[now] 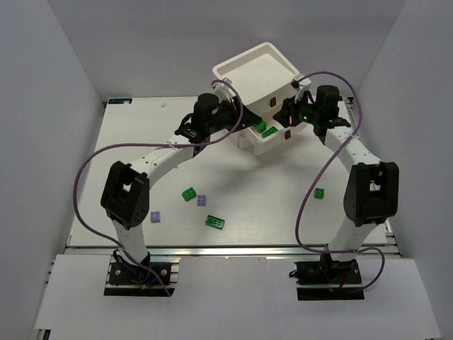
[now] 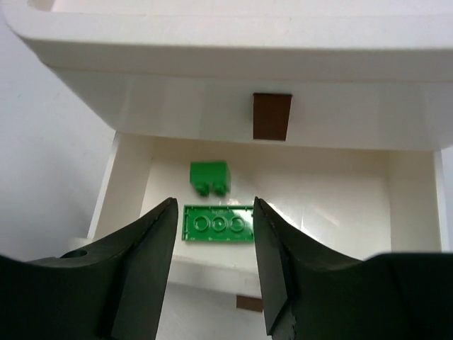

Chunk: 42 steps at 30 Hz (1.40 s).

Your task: Sort the legos into containers by color

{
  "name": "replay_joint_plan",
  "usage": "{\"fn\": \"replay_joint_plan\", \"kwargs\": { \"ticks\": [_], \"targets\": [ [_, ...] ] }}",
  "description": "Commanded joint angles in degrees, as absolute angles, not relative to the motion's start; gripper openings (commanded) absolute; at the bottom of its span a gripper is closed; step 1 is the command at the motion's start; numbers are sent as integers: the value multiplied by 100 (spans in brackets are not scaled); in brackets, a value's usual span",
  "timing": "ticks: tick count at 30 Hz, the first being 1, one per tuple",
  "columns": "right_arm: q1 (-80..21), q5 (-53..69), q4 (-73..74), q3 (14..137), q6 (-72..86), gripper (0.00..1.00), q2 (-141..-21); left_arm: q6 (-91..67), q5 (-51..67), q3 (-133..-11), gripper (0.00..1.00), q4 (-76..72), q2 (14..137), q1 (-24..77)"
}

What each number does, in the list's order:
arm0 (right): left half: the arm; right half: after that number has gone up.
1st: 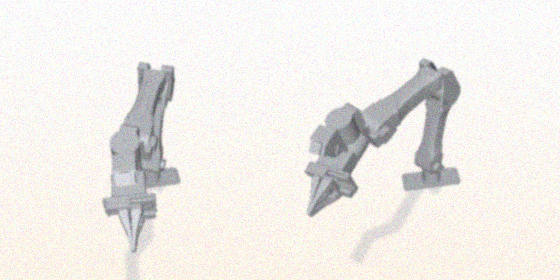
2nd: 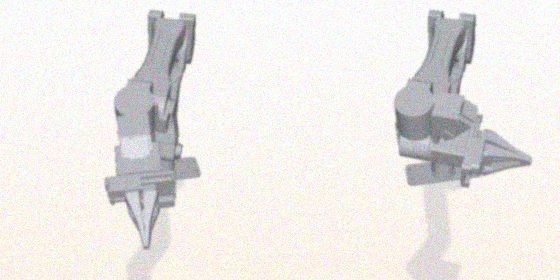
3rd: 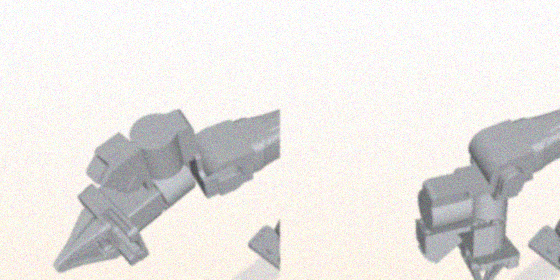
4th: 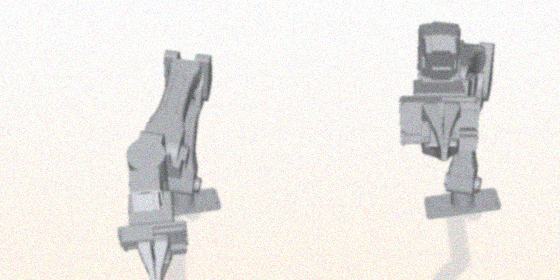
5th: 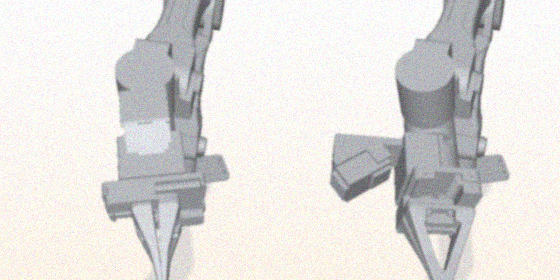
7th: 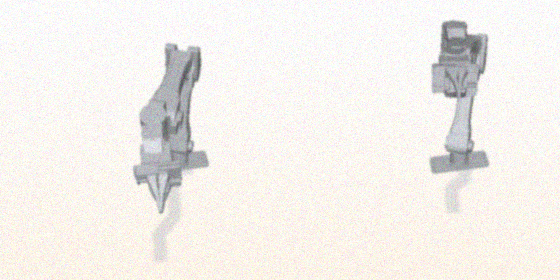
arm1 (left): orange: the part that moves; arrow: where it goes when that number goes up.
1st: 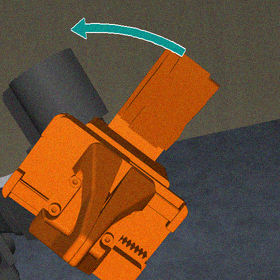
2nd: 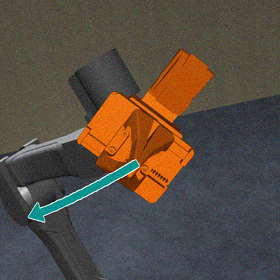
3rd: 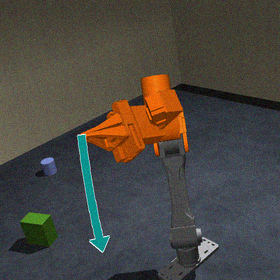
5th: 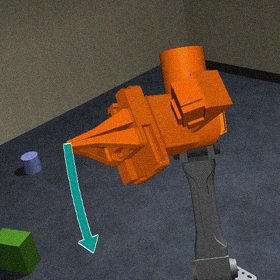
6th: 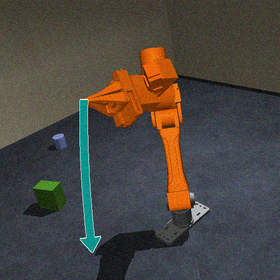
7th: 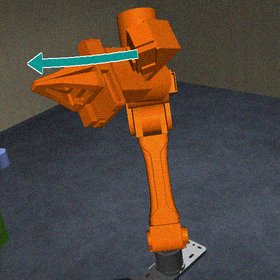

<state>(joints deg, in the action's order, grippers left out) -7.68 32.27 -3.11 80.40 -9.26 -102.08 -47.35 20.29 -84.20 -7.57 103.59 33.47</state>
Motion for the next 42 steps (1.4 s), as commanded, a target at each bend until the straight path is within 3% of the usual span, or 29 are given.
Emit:
{"fn": "replay_joint_plan", "kwargs": {
  "ticks": [1, 5, 10, 14, 16, 17, 20, 21, 25, 29, 34, 39, 41, 42],
  "targets": [
    [-624, 3445, -492, 7797, -721, 52, -9607, -4570, 2030, -8971, 0, -563, 10713, 3393],
    [-440, 3472, -431, 7525, -317, 45, -9099, -4133, 1847, -9859, 0, -124, 11275, 3498],
    [-71, 3550, -475, 6716, -280, 19, -8019, -3657, 1153, -10923, 0, 729, 11943, 3656],
    [184, 3709, -203, 6188, -597, 19, -7314, -3455, 344, -11362, 0, 1098, 12268, 3840],
    [281, 3735, -106, 5951, -676, 25, -6990, -3445, -112, -11600, 0, 1265, 12444, 3893],
    [316, 3753, -10, 5881, -799, 35, -6883, -3454, -210, -11671, 0, 1327, 12498, 3954],
    [386, 3753, 271, 5652, -922, 54, -6610, -3463, -544, -11995, 30, 1555, 12699, 4060],
    [387, 3753, 342, 5590, -958, 56, -6566, -3472, -588, -12058, 51, 1608, 12752, 4061],
    [474, 3823, 702, 5564, -958, 60, -6495, -3480, -571, -12278, 65, 1687, 12841, 4113],
    [580, 3867, 887, 5502, -826, 58, -6504, -3489, -510, -12226, 68, 1644, 12674, 4113],
    [668, 4025, 2008, 5818, -1412, 58, -6828, -3533, -361, -11902, 63, 1477, 12166, 4166],
    [703, 4447, 4118, 6529, -3722, 62, -7233, -3560, 298, -11208, 13, 1389, 11322, 4166],
    [686, 4273, 5502, 6810, -5168, 64, -7558, -3577, 456, -10401, 9, 1328, 10622, 4166],
    [703, 4150, 5737, 6899, -5385, 66, -7672, -3586, 579, -10076, 16, 1266, 10365, 4166]
  ]
}}
